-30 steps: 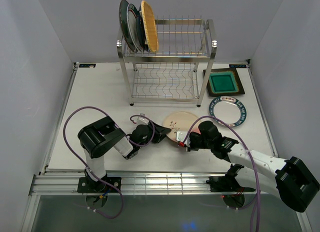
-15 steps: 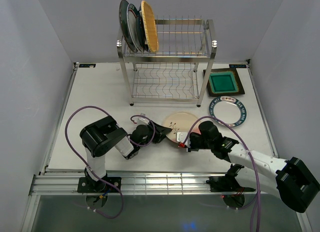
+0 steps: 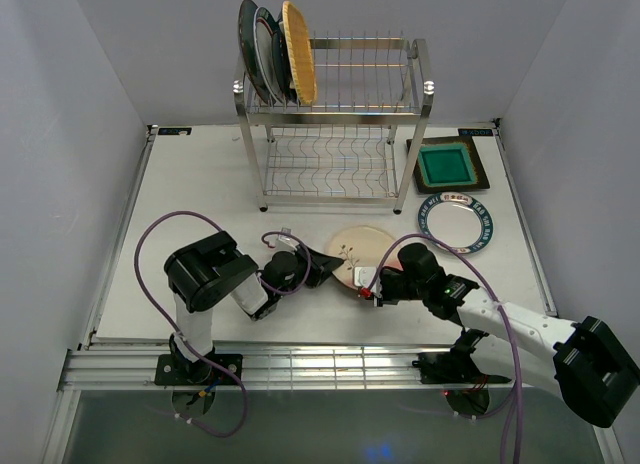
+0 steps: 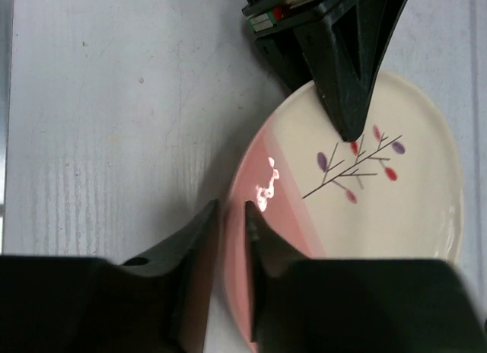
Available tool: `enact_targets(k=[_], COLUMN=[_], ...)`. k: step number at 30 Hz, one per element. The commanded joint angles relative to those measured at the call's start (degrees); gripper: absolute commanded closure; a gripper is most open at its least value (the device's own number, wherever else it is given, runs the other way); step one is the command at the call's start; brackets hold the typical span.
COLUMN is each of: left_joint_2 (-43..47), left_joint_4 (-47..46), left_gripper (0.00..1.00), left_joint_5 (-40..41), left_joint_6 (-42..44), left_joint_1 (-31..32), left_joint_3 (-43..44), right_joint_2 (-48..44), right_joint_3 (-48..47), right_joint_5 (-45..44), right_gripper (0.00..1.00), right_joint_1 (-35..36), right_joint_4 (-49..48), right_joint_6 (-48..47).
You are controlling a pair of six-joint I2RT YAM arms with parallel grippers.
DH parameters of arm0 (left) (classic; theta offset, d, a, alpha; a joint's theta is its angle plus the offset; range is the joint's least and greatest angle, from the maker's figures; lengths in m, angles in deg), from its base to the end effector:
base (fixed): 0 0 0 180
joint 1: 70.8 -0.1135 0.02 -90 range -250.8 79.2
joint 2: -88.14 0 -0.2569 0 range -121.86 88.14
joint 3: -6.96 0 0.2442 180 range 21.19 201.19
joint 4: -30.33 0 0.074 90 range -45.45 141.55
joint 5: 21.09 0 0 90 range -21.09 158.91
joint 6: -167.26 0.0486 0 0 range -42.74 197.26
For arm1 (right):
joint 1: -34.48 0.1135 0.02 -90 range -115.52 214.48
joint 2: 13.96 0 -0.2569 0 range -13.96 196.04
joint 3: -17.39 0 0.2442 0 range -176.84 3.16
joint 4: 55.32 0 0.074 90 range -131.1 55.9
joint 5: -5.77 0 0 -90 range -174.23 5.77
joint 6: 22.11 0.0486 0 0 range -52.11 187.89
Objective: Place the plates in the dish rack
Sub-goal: Pick up the plate at the center of the board.
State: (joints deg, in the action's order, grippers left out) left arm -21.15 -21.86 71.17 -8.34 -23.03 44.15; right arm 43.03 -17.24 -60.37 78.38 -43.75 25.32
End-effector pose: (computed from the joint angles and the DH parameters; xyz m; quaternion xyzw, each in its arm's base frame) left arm 0.1998 -0.2173 0.0819 -0.2761 0.7707 -0.5208 0.2421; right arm 0.1335 0.1557 0.1699 -0.6623 0.5626 0.1878 0.4577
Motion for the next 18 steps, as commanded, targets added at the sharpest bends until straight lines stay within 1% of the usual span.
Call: enact_targets(k=[1, 2, 4, 5, 8, 12, 18], left_joint_2=[-0.22, -0.3, -0.3, -0.22, 0.92, 4.08, 11.2], left_joint_4=[-6.97, -7.5, -8.64, -8.73, -8.39, -4.45, 1.79], left_gripper=[0.96, 1.0, 1.0, 1.0, 1.0, 1.0, 1.0], left_joint_5=[0.02, 0.02, 0.11, 0.11, 0.64, 2.13, 7.93], left_joint_6=[1.93, 2.19, 2.46, 3.07, 5.08, 8.77, 15.2], left_joint_1=[0.22, 0.22, 0.22, 0.22, 0.22, 0.22, 1.54], left_joint_3=[-0.9, -1.34, -1.6, -1.95, -2.22, -2.66, -3.19], right_joint_2=[-1.09, -1.01, -1.01, -1.35, -2.58, -4.61, -5.4], right_joint_3=[-0.6, -0.6, -0.69, -0.69, -0.34, 0.36, 0.28], right_joint_5=[2.86, 2.77, 2.51, 2.42, 2.51, 2.07, 1.45], right_gripper=[0.7, 0.66, 0.59, 0.58, 0.56, 0.55, 0.55], right_joint_1=[0.13, 0.13, 0.13, 0.05, -0.31, -1.36, -3.55], right_joint_4=[-2.53, -2.62, -2.62, -2.7, -3.23, -4.9, -7.27], right_joint_6=[-1.55, -1.55, -1.55, -1.47, -1.12, 0.2, 3.8])
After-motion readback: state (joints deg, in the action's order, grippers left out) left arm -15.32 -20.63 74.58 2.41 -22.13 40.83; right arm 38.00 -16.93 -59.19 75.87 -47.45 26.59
